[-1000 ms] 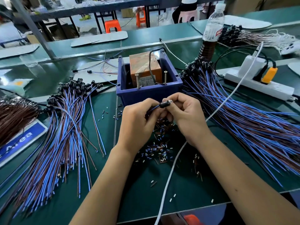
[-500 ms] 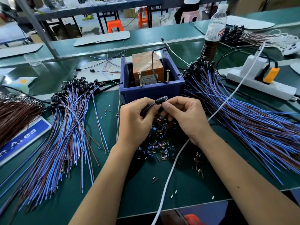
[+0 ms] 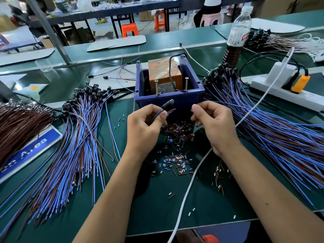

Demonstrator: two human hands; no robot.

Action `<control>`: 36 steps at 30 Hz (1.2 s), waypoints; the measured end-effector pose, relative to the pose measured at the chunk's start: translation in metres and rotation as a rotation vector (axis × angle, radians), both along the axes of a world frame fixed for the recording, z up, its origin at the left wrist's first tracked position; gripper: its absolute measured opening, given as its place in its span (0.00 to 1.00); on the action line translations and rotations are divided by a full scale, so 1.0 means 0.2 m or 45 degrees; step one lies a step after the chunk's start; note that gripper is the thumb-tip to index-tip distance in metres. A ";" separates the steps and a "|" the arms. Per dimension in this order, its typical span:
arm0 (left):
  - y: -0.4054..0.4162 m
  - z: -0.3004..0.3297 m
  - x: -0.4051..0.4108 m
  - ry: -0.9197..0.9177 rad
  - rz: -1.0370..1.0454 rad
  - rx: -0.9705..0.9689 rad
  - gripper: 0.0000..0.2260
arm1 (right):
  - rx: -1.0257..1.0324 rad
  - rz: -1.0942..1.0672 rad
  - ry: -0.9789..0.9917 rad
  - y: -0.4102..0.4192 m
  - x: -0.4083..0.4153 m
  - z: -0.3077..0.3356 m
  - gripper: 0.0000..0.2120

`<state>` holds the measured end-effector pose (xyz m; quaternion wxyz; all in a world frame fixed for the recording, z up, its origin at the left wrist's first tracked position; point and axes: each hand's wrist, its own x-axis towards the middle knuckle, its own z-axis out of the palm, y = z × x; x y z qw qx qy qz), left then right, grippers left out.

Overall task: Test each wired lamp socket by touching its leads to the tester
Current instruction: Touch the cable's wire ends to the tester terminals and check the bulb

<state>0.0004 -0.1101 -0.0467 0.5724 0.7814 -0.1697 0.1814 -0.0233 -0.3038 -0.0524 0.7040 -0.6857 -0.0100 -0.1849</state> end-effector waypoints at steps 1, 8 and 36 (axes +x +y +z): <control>0.00 0.00 0.00 0.008 -0.007 -0.010 0.09 | -0.010 0.013 0.000 0.00 0.00 0.00 0.03; -0.02 -0.01 -0.01 0.035 -0.151 0.103 0.08 | -0.132 0.141 -0.057 0.06 -0.02 0.00 0.06; -0.10 0.02 -0.05 -0.240 0.354 -0.408 0.03 | 0.241 0.202 -0.095 0.09 -0.03 0.04 0.04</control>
